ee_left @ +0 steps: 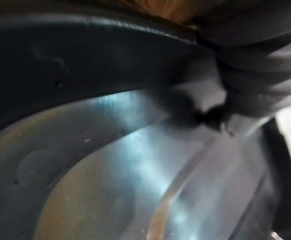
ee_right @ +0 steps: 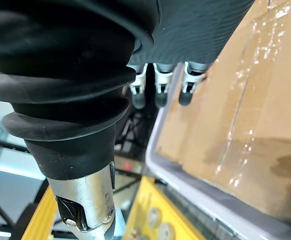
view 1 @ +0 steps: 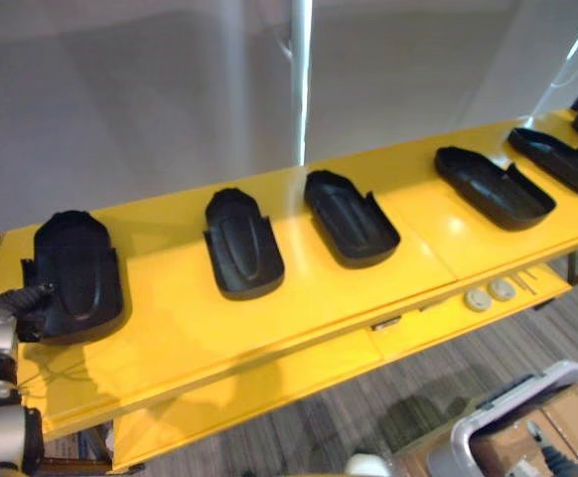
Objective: Walk over and take plastic housings, then place them on the shelf
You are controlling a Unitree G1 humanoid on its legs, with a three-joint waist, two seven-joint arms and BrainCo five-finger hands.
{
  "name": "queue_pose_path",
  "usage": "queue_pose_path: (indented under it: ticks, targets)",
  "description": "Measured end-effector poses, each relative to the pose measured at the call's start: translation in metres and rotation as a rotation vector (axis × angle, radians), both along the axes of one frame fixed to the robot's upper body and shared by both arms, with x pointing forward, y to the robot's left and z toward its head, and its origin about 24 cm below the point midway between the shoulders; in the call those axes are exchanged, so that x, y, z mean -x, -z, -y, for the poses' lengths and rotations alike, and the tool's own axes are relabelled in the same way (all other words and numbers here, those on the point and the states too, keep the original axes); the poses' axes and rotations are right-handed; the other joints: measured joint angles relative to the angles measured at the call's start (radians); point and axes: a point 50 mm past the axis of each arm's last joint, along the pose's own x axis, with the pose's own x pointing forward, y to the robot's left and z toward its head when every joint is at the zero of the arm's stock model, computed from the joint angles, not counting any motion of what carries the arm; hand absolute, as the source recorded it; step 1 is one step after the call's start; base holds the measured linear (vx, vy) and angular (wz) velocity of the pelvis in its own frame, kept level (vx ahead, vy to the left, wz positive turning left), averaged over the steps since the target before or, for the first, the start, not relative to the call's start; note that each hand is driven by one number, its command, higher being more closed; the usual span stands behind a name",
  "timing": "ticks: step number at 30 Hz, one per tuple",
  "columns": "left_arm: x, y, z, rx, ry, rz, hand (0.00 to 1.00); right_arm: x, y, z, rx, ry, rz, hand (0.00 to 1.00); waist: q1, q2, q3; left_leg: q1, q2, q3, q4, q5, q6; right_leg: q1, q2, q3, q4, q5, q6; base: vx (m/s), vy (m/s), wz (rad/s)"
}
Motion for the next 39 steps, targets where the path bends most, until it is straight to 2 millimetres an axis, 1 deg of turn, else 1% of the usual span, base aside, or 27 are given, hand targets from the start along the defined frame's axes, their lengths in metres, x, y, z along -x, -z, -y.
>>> queue_pose_path:
  ticks: [5,8,9,16,26,30,39]
  targets:
    - [-0.003,-0.001,0.004,0.035,0.058,0.025,1.0,-0.001,0.0,-0.001,-0.008,-0.019,0.006,0.0,-0.005,-0.007,0.004,0.004,-0.003,-0.025,0.006,-0.005,0.005,0.028,-0.006,-0.03,-0.007,0.001,-0.002,0.05,0.022,0.15]
    - [-0.001,0.006,0.005,0.053,0.084,0.013,1.0,-0.006,0.0,-0.001,-0.01,-0.023,0.014,0.0,-0.001,-0.007,0.004,0.004,0.0,-0.024,0.01,-0.007,0.006,0.029,-0.004,-0.031,-0.006,0.006,-0.024,0.01,0.005,0.02]
    - [0.002,0.009,0.006,0.061,0.089,0.001,1.0,-0.007,0.001,-0.002,-0.012,-0.025,0.015,0.0,0.0,-0.009,0.004,0.004,0.003,-0.023,0.013,-0.011,0.009,0.029,-0.005,-0.031,-0.004,0.007,-0.025,0.0,0.0,0.0]
    - [0.007,0.014,0.005,0.062,0.09,-0.013,1.0,-0.007,0.002,-0.003,-0.015,-0.033,0.008,0.0,0.001,-0.012,0.005,0.005,-0.008,-0.015,0.019,-0.022,0.015,0.029,-0.018,-0.031,0.004,0.006,-0.026,-0.04,0.024,-0.04]
    - [0.004,0.014,0.007,0.087,0.096,0.022,1.0,-0.006,0.003,-0.004,-0.017,-0.038,0.003,0.0,0.001,-0.013,0.005,0.019,-0.018,-0.007,-0.002,-0.02,0.016,0.031,-0.018,-0.031,0.0,0.007,-0.026,0.01,0.012,-0.02]
    - [0.001,0.011,0.009,0.069,0.119,0.037,1.0,-0.005,0.007,-0.006,-0.027,-0.036,-0.008,0.0,0.001,-0.017,0.002,0.02,-0.017,-0.008,-0.003,-0.02,0.016,0.031,-0.017,-0.031,0.002,0.007,-0.026,0.02,0.003,0.01]
    - [0.001,0.01,0.008,0.047,0.104,0.045,1.0,-0.005,0.01,-0.01,-0.04,-0.051,-0.021,0.0,0.001,-0.034,0.006,0.034,-0.009,0.005,0.001,-0.02,0.016,0.031,-0.018,-0.031,0.016,0.01,-0.026,-0.02,-0.012,-0.04]
